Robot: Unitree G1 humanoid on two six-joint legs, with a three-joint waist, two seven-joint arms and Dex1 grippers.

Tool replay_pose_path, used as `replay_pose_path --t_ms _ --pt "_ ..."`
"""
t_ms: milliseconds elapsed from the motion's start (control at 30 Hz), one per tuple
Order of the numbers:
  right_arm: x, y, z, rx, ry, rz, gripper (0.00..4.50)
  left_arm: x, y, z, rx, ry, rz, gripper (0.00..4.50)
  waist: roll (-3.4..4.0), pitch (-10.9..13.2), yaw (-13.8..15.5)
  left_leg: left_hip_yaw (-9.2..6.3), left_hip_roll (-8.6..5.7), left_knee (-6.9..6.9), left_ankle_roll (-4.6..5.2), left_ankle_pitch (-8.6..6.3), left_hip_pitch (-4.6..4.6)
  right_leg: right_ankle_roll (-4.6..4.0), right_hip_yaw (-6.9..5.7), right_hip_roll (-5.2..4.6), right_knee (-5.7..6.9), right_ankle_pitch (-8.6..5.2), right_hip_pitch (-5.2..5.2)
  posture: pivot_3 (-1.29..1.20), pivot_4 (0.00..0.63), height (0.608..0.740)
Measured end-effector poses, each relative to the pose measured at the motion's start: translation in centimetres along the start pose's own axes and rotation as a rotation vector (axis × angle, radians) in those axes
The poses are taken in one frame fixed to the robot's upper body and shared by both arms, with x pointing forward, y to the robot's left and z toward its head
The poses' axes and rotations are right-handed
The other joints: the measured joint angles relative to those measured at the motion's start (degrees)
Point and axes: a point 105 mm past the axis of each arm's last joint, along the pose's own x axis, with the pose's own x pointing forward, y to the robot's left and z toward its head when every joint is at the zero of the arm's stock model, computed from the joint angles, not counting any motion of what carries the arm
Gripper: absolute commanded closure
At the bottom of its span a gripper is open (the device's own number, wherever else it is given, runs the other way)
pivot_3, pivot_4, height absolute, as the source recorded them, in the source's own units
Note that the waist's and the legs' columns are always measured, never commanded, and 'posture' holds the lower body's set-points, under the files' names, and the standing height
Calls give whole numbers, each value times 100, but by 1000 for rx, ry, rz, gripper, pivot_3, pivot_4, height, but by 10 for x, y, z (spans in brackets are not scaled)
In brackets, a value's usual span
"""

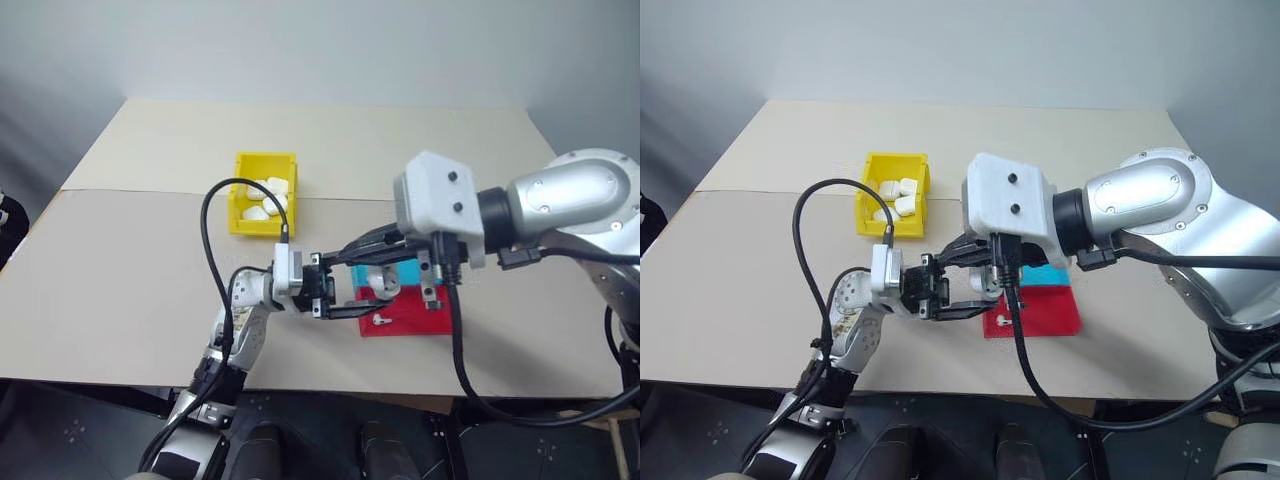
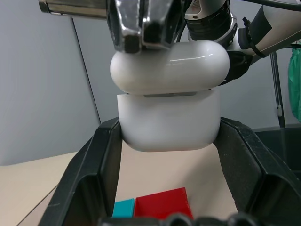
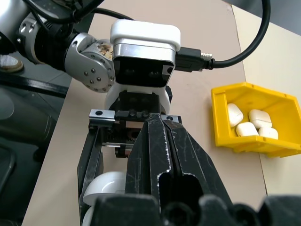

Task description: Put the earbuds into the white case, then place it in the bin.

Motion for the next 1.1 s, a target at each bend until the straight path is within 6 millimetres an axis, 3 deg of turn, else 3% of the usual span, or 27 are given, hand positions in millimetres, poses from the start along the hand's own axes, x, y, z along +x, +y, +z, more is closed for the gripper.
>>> replay_pose_path --t_ms 267,400,500,567,633,767,933,1100 --pt "-7 -3 -6 43 -3 -18 4474 0 0 2 6 -9 4 1772 1 0 -22 1 0 2 0 0 3 0 1 0 4 0 1 0 150 740" --pt "-17 -15 12 58 -118 -76 4474 0 1 3 10 -10 14 1772 0 0 -11 0 0 2 0 0 2 0 1 0 3 0 1 0 150 740" --pt "-36 -29 27 56 -230 -191 4474 -3 11 8 39 10 110 1772 -1 0 8 -1 -1 2 0 0 -2 1 0 -2 2 1 1 0 150 740" --pt "-51 -39 32 60 -278 -294 4474 -6 26 10 78 66 247 1772 -3 1 21 -2 -1 2 0 0 0 2 -1 -3 2 1 3 0 150 740" --pt "-60 -43 23 92 -279 -388 4474 -13 50 13 128 129 445 1772 -9 -2 37 -6 -1 2 0 0 2 2 -5 -2 0 1 10 0 150 740" --pt "-52 -40 -11 243 -261 -478 4474 -31 108 32 244 254 847 1772 -15 -3 45 -7 -4 7 0 0 0 5 -4 -2 6 3 7 0 150 740" --pt "-52 -36 -28 329 -249 -552 4474 -58 160 61 320 385 1173 1772 -15 -3 6 -8 -5 3 0 0 -4 6 -4 -2 1 3 3 0 150 740" --pt "-51 -33 -41 371 -220 -569 4474 -98 179 54 247 514 1390 1772 -15 -2 -3 -8 -5 3 0 0 -3 6 -4 -2 2 3 3 0 150 740"
